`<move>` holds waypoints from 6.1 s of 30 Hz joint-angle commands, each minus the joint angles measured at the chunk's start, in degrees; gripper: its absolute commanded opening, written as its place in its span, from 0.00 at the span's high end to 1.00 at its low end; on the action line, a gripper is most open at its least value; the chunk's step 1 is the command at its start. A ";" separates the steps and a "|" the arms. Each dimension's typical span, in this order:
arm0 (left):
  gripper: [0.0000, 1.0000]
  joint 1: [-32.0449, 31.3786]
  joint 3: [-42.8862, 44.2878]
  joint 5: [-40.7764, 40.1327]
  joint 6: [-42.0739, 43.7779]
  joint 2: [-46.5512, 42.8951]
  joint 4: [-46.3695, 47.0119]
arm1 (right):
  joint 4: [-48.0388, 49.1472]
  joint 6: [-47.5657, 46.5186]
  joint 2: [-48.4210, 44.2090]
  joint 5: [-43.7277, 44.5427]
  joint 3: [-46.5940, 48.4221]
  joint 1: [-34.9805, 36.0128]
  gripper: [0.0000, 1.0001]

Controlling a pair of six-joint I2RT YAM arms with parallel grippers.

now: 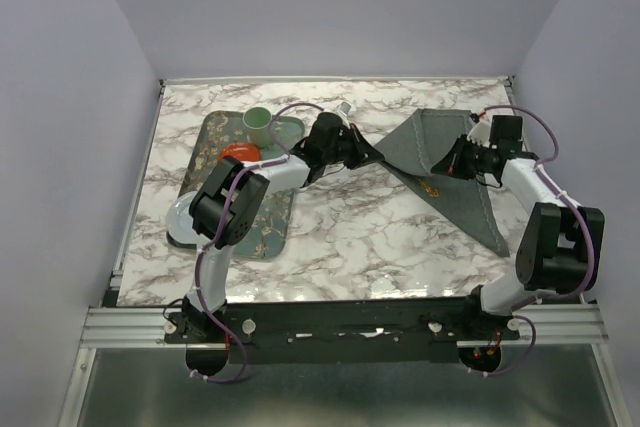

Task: Fold the napkin, place the utensils inside, and roll it up
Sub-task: Fold the napkin

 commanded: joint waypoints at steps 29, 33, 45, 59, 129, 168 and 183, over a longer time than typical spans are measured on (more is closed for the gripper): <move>0.55 -3.12 -1.56 -2.27 13.17 -9.48 -7.05 | -11.73 8.10 -9.97 26.23 -4.24 -0.27 0.16; 0.48 -8.83 1.59 -10.36 26.18 -11.86 -15.74 | -19.57 11.10 -16.03 34.88 -2.82 -1.15 0.11; 0.53 -13.06 -0.76 -7.91 26.28 -20.12 -17.95 | -20.02 35.97 -42.84 38.06 -29.27 -26.36 0.19; 0.54 -13.14 -3.41 -9.75 26.11 -28.47 -23.76 | -5.18 35.90 -41.09 37.10 -39.48 -32.35 0.30; 0.60 5.31 -9.12 7.03 14.95 -29.27 -12.51 | -22.04 29.57 -32.93 27.96 -33.33 -32.17 0.04; 0.62 2.42 -9.65 3.34 15.21 -25.66 -13.12 | -3.68 9.72 -28.54 23.73 -13.74 -4.78 0.99; 0.62 2.15 -7.10 -0.62 18.64 -26.81 -19.01 | -1.30 -0.67 -9.99 19.43 4.81 12.11 0.99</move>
